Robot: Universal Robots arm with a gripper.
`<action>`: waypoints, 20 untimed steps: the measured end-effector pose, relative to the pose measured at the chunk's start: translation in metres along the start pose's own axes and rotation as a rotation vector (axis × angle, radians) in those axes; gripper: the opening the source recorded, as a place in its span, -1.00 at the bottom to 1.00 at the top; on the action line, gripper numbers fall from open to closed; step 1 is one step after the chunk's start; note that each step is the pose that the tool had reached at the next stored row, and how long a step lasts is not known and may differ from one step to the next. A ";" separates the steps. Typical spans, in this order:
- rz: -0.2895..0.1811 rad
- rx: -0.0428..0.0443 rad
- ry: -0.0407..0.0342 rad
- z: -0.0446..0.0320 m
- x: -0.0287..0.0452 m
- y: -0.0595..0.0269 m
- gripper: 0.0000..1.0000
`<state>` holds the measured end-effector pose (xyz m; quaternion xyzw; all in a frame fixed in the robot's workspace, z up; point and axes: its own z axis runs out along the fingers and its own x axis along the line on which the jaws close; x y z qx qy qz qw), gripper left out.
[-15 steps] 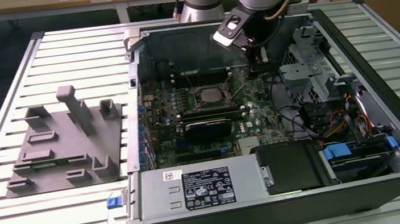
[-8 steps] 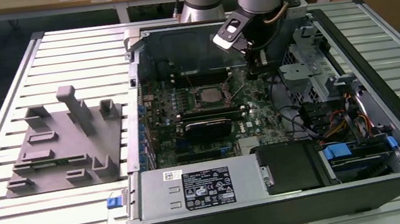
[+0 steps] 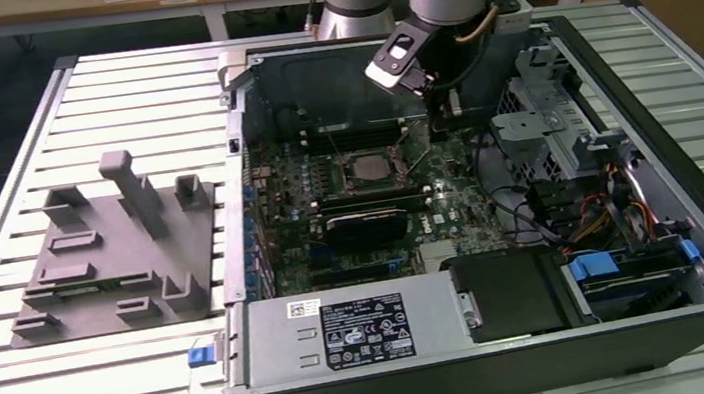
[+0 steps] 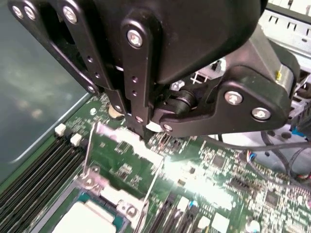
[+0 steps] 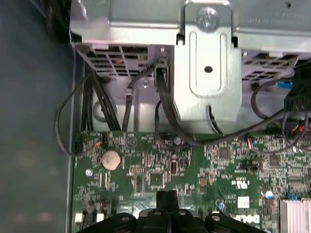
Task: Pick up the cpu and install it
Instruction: 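Close the cpu cover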
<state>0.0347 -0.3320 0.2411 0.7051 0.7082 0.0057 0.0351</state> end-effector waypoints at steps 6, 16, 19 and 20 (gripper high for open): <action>0.000 0.0000 0.0000 -0.0008 0.0000 -0.0130 -0.79; 0.001 0.0001 -0.0002 -0.0017 0.0002 -0.0339 -0.79; 0.001 0.0000 0.0000 -0.0015 0.0002 -0.0358 -0.79; 0.001 0.0000 0.0000 -0.0015 0.0002 -0.0360 -0.79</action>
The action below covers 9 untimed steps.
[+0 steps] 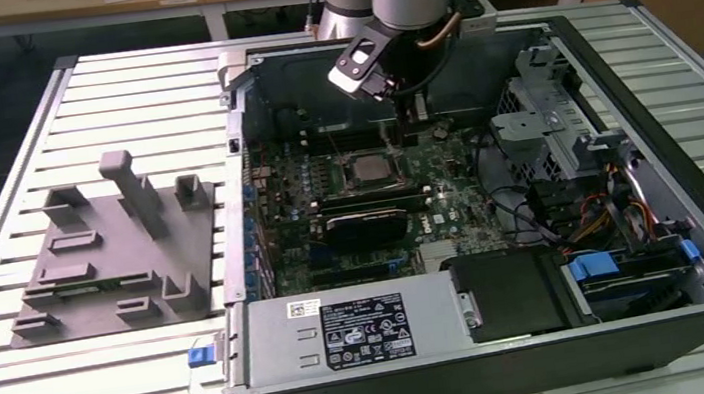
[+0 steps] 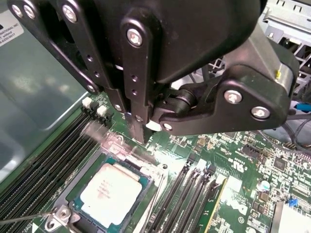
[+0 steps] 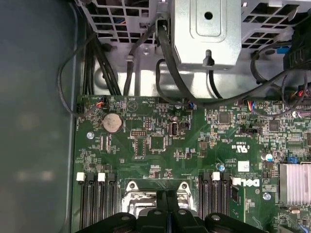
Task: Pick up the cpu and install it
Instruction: 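Close the cpu cover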
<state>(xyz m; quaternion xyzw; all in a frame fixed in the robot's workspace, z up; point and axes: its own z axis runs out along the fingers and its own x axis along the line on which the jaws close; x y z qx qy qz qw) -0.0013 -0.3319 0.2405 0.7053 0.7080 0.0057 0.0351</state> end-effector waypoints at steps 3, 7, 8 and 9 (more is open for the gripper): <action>0.000 -0.0001 0.0000 0.0000 0.0000 0.0000 -0.79; 0.000 0.0000 0.0000 0.0000 0.0000 -0.0005 -0.79; 0.000 0.0000 0.0000 0.0000 0.0000 -0.0018 -0.79; 0.000 -0.0001 0.0002 0.0001 0.0000 -0.0042 -0.79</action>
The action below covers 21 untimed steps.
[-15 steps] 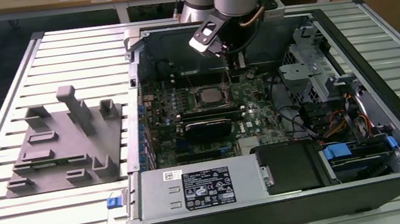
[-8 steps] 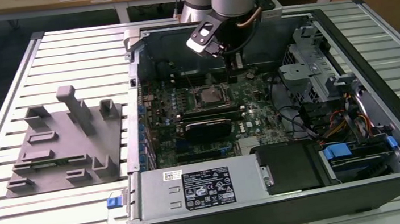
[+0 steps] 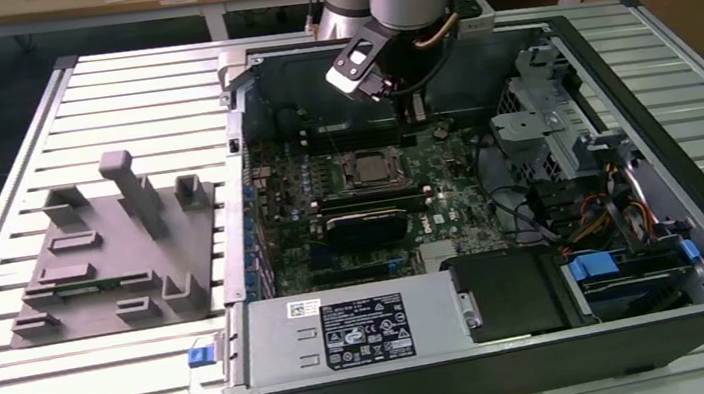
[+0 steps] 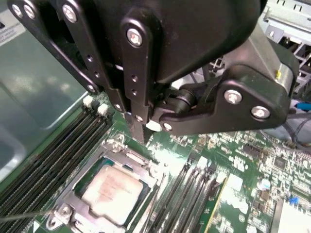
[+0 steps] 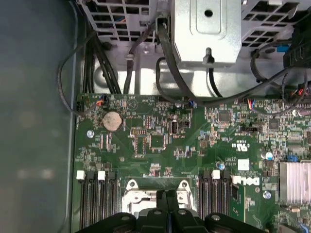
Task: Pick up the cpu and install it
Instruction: 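Close the cpu cover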
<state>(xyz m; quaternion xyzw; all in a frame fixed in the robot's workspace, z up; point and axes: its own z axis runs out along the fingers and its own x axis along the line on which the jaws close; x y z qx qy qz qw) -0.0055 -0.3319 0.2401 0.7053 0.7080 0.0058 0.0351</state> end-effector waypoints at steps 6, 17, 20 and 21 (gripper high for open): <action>0.000 0.0001 -0.0002 0.0025 0.0001 -0.0147 -0.79; 0.000 0.0022 -0.0001 0.0118 -0.0031 -0.0312 -0.79; 0.000 0.0030 0.0000 0.0143 -0.0037 -0.0356 -0.79; 0.000 0.0037 -0.0002 0.0151 -0.0038 -0.0367 -0.79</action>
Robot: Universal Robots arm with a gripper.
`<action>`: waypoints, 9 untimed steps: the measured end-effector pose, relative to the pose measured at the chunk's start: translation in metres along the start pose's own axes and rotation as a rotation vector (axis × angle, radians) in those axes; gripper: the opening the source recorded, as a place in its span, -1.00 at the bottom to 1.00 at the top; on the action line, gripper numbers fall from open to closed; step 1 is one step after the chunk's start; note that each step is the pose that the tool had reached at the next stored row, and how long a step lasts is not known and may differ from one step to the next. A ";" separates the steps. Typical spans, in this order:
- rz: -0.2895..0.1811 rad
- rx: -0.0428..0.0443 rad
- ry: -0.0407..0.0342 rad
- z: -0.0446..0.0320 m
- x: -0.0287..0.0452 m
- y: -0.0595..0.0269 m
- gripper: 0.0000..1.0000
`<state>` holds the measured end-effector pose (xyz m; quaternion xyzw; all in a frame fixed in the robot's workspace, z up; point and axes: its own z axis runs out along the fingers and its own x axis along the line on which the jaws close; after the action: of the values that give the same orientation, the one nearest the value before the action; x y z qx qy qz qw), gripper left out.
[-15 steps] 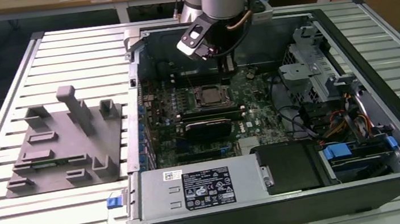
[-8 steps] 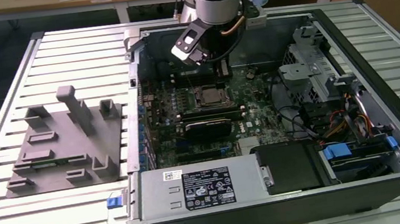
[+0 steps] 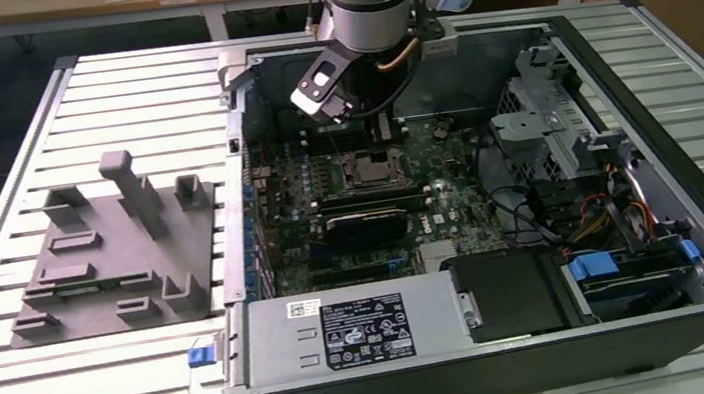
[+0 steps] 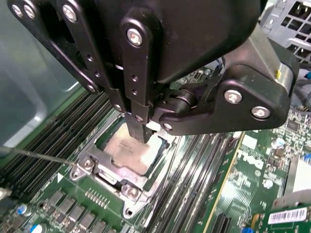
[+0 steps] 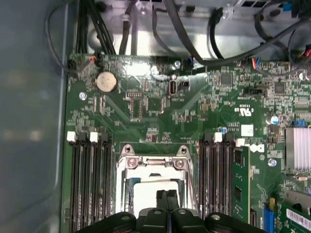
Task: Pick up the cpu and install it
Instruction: 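Close the cpu cover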
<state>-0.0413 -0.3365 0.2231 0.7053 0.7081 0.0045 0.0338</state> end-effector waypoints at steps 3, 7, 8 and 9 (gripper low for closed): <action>0.000 0.0015 0.0000 0.0023 -0.0002 -0.0023 -0.79; 0.000 0.0015 0.0000 0.0025 -0.0002 -0.0023 -0.79; 0.000 0.0016 0.0000 0.0026 -0.0002 -0.0024 -0.79; -0.001 0.0016 0.0000 0.0026 -0.0002 -0.0024 -0.79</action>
<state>-0.0435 -0.3368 0.2205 0.7049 0.7085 0.0039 0.0333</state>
